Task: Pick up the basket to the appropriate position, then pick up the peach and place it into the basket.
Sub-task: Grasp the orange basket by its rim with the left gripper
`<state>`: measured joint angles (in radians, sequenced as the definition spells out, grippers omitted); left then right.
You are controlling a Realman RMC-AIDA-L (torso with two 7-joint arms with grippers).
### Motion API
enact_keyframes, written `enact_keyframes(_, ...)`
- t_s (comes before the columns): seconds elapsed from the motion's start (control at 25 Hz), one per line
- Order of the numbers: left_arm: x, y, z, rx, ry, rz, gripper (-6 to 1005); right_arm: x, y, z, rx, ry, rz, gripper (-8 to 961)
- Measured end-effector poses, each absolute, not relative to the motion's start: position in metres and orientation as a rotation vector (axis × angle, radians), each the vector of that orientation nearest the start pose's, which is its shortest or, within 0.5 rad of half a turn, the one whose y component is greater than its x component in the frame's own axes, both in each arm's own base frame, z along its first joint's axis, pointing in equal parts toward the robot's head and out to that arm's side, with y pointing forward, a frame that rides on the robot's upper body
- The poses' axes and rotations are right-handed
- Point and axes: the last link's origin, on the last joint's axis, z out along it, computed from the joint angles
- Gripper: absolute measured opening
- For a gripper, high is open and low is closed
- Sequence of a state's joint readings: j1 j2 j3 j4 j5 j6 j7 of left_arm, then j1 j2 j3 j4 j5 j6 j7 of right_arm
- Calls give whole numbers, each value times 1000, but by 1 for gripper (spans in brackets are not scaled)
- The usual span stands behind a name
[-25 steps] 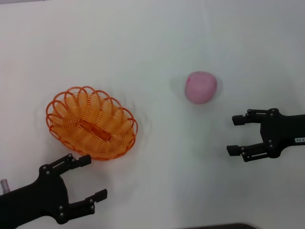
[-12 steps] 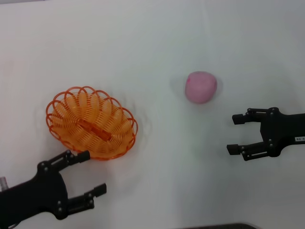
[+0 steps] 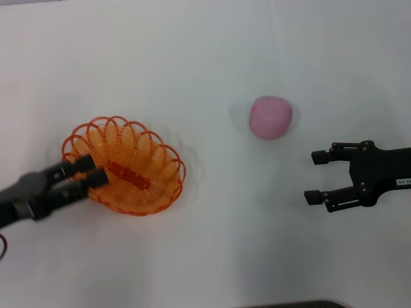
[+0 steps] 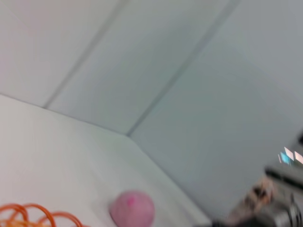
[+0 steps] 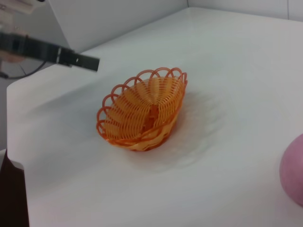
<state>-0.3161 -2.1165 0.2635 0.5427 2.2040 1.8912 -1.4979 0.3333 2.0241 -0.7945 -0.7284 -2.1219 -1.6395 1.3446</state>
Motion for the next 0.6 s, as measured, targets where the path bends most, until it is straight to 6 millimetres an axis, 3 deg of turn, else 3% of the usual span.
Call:
enact_keyframes(0.24,-314,242,19,-2386,-1404,-1167,842,326,264,12,-2865,712,390,941)
enact_keyframes(0.6,-318,279,39,-2351,-1444,-886,842,321,269,10,-2886,710,368,940)
